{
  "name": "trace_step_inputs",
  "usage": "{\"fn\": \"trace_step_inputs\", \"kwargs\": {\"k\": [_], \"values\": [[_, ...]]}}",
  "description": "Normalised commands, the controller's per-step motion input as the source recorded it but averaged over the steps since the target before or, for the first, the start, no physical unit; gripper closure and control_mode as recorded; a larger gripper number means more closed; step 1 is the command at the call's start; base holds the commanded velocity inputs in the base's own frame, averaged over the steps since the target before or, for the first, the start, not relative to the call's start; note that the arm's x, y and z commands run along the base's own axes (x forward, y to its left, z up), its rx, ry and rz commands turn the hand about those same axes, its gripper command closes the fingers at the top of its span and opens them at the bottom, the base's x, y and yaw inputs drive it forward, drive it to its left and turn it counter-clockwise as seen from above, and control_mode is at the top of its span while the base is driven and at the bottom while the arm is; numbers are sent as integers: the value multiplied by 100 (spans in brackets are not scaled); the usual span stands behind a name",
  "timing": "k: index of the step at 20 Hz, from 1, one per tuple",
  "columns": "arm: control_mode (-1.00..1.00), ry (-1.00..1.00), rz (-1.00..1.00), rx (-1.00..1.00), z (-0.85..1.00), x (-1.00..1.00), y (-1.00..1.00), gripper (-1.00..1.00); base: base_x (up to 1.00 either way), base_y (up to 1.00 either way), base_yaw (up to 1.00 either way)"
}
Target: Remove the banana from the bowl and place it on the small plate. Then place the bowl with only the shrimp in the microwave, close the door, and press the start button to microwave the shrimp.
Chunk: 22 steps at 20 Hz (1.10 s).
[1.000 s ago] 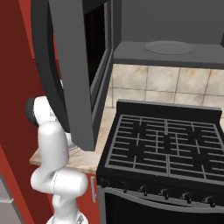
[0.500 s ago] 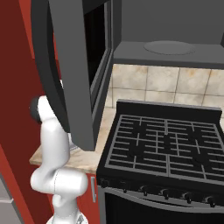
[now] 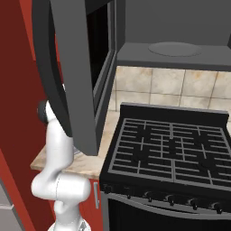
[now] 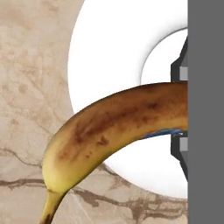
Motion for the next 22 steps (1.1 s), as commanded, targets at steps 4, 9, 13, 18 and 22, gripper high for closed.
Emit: {"fn": "trace_step_inputs", "kwargs": {"k": [4, 9, 13, 18, 22], "values": [[-100, 3, 0, 0, -23, 24, 5, 100, 0, 0, 0], [-100, 0, 0, 0, -5, -24, -3, 100, 0, 0, 0], [-100, 0, 0, 0, -11, -30, 0, 100, 0, 0, 0], [-100, 0, 0, 0, -18, -3, 0, 100, 0, 0, 0], [-100, 0, 0, 0, -7, -1, 0, -100, 0, 0, 0]]}}
